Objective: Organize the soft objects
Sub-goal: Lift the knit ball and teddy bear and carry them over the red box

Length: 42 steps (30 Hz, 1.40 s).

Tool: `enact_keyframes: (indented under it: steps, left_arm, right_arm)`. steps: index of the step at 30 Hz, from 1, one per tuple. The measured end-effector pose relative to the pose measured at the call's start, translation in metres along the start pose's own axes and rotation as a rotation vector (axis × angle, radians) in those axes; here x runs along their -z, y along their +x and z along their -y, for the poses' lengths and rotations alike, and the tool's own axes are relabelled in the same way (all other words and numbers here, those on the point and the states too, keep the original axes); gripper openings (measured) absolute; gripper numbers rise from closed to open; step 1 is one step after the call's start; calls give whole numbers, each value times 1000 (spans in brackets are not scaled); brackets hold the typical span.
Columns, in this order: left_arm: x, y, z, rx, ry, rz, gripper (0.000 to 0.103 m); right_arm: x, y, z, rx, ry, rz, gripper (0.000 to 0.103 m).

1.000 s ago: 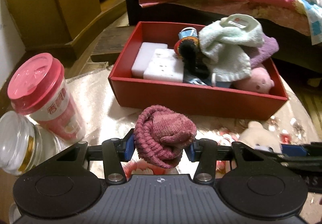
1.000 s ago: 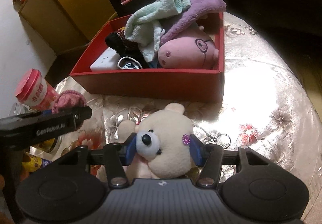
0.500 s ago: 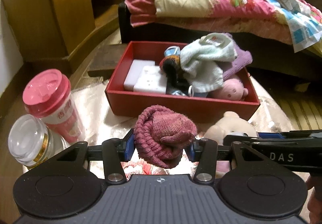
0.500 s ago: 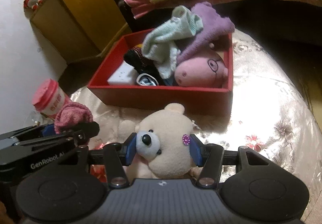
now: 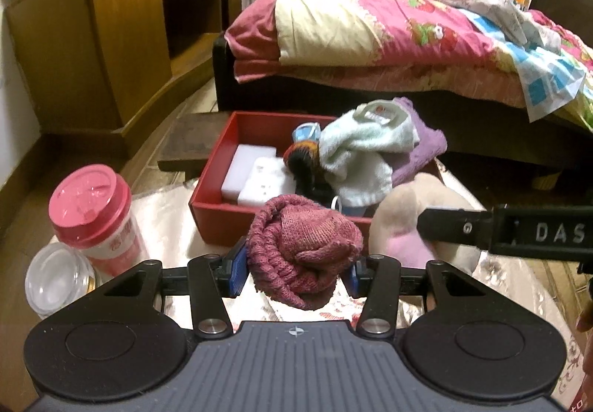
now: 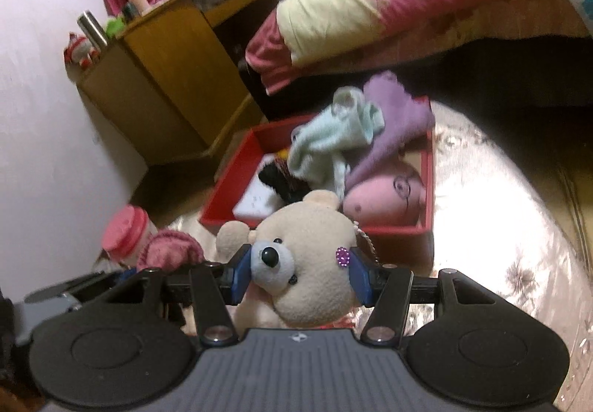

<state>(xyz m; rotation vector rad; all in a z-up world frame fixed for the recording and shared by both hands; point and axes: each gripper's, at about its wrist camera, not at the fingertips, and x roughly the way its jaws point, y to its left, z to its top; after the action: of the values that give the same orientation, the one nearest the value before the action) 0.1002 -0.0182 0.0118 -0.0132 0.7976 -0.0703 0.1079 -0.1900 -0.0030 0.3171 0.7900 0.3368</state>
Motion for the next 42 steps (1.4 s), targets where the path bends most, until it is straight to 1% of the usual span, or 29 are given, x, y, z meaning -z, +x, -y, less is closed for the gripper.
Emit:
enact_keyframes:
  steps: [10, 16, 26, 29, 35, 42]
  left_arm:
    - [-9, -6, 4, 11, 0, 35, 50]
    - [-19, -9, 7, 8, 4, 74, 50]
    - [-42, -2, 7, -7, 16, 123, 50]
    - [-49, 2, 7, -14, 19, 137, 50]
    - [-55, 14, 4, -31, 23, 130, 50]
    - [-62, 23, 2, -45, 26, 135, 50]
  right_arm:
    - [-13, -14, -6, -25, 16, 74, 31]
    - [-20, -24, -9, -19, 7, 136, 31]
    - [-44, -26, -12, 17, 4, 230, 31]
    - [-51, -22, -8, 30, 10, 242, 31]
    - [-63, -13, 4, 56, 35, 252, 31]
    - [-70, -8, 6, 69, 32, 263, 31]
